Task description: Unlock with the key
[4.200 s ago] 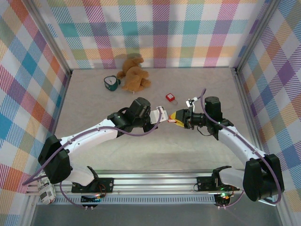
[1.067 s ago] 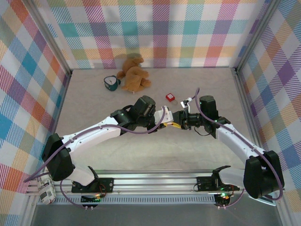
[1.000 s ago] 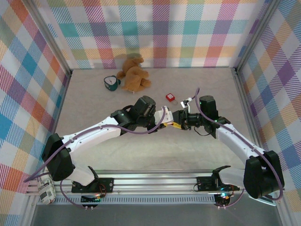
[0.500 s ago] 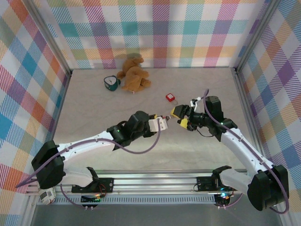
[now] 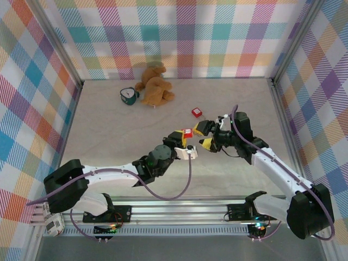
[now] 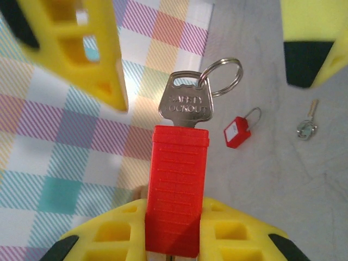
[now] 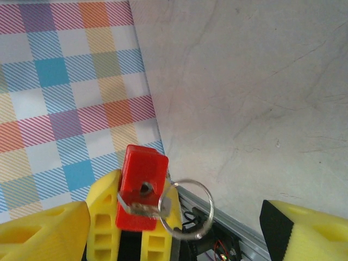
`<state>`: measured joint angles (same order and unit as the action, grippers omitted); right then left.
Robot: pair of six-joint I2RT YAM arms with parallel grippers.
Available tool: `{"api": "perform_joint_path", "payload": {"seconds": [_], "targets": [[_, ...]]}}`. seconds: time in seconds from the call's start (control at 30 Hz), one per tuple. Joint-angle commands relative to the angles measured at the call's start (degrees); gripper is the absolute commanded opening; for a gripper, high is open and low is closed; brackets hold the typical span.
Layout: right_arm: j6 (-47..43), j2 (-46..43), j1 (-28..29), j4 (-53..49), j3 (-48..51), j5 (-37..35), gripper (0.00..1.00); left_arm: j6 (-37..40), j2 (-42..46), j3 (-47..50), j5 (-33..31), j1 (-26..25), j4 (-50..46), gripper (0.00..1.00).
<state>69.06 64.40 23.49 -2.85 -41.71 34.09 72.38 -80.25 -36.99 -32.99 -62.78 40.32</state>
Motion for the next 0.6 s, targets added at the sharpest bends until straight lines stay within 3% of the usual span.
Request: {"api": "perform_joint_path", "payload": {"seconds": [0.0,0.13,0.57], "targets": [[1.4,0.4,0.7,3.7,0.7,1.3,0.80,5.2,-1.4,0.1,-2.9,-1.3,10.3,0.00],[0.7,0.7,1.0,4.2,0.6,1.6,0.76,5.8,-3.2,-0.1,-4.0,-2.4,12.9,0.00],[0.2,3.0,1.5,6.8,-0.3,2.8,0.43,8.8,-8.1,-1.2,-5.9,-4.1,17.5,0.00]]}}
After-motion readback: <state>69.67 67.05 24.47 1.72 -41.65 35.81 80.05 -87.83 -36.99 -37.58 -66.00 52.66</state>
